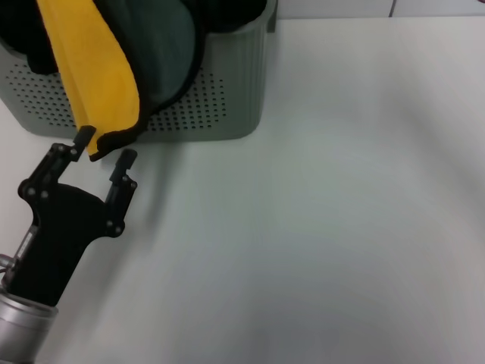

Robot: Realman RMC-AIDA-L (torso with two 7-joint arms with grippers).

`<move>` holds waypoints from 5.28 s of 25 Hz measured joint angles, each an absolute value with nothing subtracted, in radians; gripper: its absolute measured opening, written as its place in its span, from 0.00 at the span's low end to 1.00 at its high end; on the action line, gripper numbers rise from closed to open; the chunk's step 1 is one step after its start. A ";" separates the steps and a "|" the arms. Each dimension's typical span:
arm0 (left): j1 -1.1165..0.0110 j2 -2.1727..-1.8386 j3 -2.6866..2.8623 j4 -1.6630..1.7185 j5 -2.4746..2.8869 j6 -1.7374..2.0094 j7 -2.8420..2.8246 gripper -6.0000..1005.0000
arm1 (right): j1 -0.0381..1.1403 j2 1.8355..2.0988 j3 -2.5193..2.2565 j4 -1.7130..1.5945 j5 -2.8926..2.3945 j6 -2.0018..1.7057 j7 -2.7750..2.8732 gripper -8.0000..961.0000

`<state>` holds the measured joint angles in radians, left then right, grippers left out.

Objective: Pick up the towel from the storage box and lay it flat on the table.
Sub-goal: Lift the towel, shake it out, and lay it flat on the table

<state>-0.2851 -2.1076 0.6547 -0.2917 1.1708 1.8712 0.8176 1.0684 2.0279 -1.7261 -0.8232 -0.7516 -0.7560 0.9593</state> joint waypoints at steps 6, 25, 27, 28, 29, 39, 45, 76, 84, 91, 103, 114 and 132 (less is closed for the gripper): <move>-0.289 -2.108 0.633 -0.293 1.166 1.870 0.816 0.48 | 1.075 2.028 -1.754 -0.814 -0.734 -0.756 0.957 0.05; -0.303 -2.108 0.633 -0.298 1.164 1.798 0.832 0.48 | 1.060 2.028 -1.778 -0.814 -0.695 -0.758 0.949 0.05; -0.307 -2.108 0.622 -0.299 1.165 1.803 0.832 0.48 | 1.059 2.028 -1.783 -0.814 -0.695 -0.758 0.950 0.05; -0.310 -2.108 0.613 -0.299 1.164 1.807 0.832 0.48 | 1.059 2.028 -1.783 -0.814 -0.695 -0.757 0.950 0.05; -0.311 -2.108 0.600 -0.300 1.165 1.816 0.832 0.48 | 1.058 2.028 -1.784 -0.813 -0.695 -0.756 0.949 0.05; -0.305 -2.108 0.600 -0.283 1.215 1.906 0.735 0.47 | 1.058 2.028 -1.780 -0.801 -0.695 -0.748 0.926 0.05; -0.299 -2.108 0.614 -0.252 1.222 1.919 0.613 0.47 | 1.058 2.028 -1.775 -0.794 -0.680 -0.752 0.906 0.05; -0.262 -2.031 0.760 0.316 1.274 2.039 -0.832 0.02 | 0.705 2.001 -1.523 -0.691 -0.712 -1.397 0.946 0.05; -0.319 -1.988 1.052 0.480 1.059 2.044 -1.187 0.02 | 0.531 1.948 -1.460 -0.685 -0.732 -1.630 1.009 0.05; -0.374 -1.940 1.173 0.483 0.884 2.039 -1.437 0.02 | 0.488 1.914 -1.452 -0.689 -0.885 -1.680 1.076 0.05; -0.406 -1.882 1.076 0.326 1.026 1.967 -1.331 0.02 | 0.514 1.963 -1.242 -0.674 -1.038 -1.736 1.076 0.05; -0.358 -1.891 1.044 0.375 1.116 2.015 -1.264 0.02 | 0.439 1.968 -1.135 -0.671 -1.081 -1.897 1.080 0.05; -0.376 -1.849 1.077 0.466 1.281 2.036 -1.280 0.02 | 0.450 1.969 -1.136 -0.665 -1.233 -2.054 1.080 0.05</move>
<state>-0.3762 -1.8488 1.0774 0.4658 1.2813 2.0364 -1.2796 0.4496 1.9685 -1.1355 -0.6650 -1.2333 -2.0540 1.0800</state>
